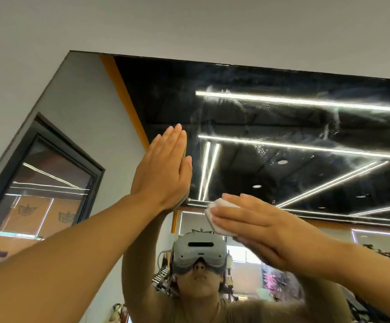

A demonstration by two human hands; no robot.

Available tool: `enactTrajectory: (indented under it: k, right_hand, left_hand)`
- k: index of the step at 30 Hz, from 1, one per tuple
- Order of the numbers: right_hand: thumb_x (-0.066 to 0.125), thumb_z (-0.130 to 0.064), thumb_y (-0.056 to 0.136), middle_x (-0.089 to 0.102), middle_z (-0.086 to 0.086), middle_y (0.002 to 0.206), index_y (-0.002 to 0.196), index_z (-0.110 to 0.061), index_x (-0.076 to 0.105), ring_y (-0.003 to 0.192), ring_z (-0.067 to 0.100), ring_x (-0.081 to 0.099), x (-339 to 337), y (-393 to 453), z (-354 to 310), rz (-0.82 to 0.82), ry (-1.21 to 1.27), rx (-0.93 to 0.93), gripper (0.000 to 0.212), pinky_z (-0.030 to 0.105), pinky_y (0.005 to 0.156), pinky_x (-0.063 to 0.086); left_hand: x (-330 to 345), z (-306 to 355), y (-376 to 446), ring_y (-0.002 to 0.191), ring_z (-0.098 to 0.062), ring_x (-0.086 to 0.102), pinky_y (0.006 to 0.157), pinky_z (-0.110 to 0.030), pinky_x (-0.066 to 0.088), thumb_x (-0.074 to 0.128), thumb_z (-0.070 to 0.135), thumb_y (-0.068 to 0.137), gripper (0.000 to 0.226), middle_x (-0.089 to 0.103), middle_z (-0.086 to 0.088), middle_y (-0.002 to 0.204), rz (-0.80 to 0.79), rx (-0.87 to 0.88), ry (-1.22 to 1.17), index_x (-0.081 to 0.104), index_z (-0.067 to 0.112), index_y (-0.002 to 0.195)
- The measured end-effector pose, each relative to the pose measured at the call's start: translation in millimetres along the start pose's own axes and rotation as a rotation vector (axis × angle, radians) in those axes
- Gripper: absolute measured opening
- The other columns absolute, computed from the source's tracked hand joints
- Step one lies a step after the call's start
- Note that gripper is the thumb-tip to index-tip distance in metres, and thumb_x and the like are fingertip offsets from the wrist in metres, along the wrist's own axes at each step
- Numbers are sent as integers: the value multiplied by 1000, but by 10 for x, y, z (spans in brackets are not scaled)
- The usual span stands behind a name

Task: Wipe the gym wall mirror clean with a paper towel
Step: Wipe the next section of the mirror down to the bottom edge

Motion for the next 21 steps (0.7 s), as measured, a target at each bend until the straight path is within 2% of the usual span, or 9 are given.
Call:
enactTrajectory:
  k: [3,7,10,12,14,17,21]
  right_hand:
    - [37,-27,105,36,-3,159,149,-17,45,153,15,18,-62,87,167,3,-45,17,46,26,124,9]
    - [30,-39,105,26,-7,161,152,-22,40,153,15,12,-428,313,931,156,-21,260,51,32,125,7]
    - [38,-23,107,28,2,162,152,-18,38,153,24,13,-822,397,1646,344,-32,538,46,46,125,13]
    - [39,-19,108,26,1,163,154,-18,35,154,22,8,-878,400,1870,368,-35,665,46,41,125,10]
    - [39,-20,108,28,3,163,154,-16,35,153,22,11,-808,393,1789,367,-22,637,46,35,124,8]
    - [34,-35,104,36,5,158,150,-12,43,150,17,20,-604,266,1261,285,-2,406,52,30,125,12]
    - [39,-24,105,37,0,158,148,-14,46,151,13,23,-191,-220,375,78,-17,93,45,30,124,15]
  left_hand:
    - [12,7,-5,151,-7,-3,115,-16,-13,18,43,97,68,8,2,167,3,2,13,14,16,159]
    - [5,-5,-2,150,-6,-4,114,-14,-15,18,43,98,66,10,2,167,21,8,27,16,17,159]
    - [7,-12,-2,145,-2,-6,112,-12,-15,21,42,99,64,13,2,166,34,18,36,18,17,158]
    - [17,-20,-4,145,-2,-4,112,-12,-13,23,42,100,63,15,2,166,38,14,43,20,17,158]
    - [21,-22,4,149,-6,0,113,-14,-12,23,42,100,64,17,0,166,37,14,65,21,16,158]
    - [20,-22,2,154,-15,9,116,-19,-7,23,42,100,64,18,-3,166,27,-1,105,21,13,158]
    - [31,-7,-49,154,-17,8,119,-24,-3,21,39,102,62,16,-4,166,42,-84,93,20,12,158]
Point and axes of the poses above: each hand's wrist, its own y-axis towards the middle knuckle, its own x-axis out of the palm, z = x × y, the point moved 9 cm from there along y, towards the middle knuckle
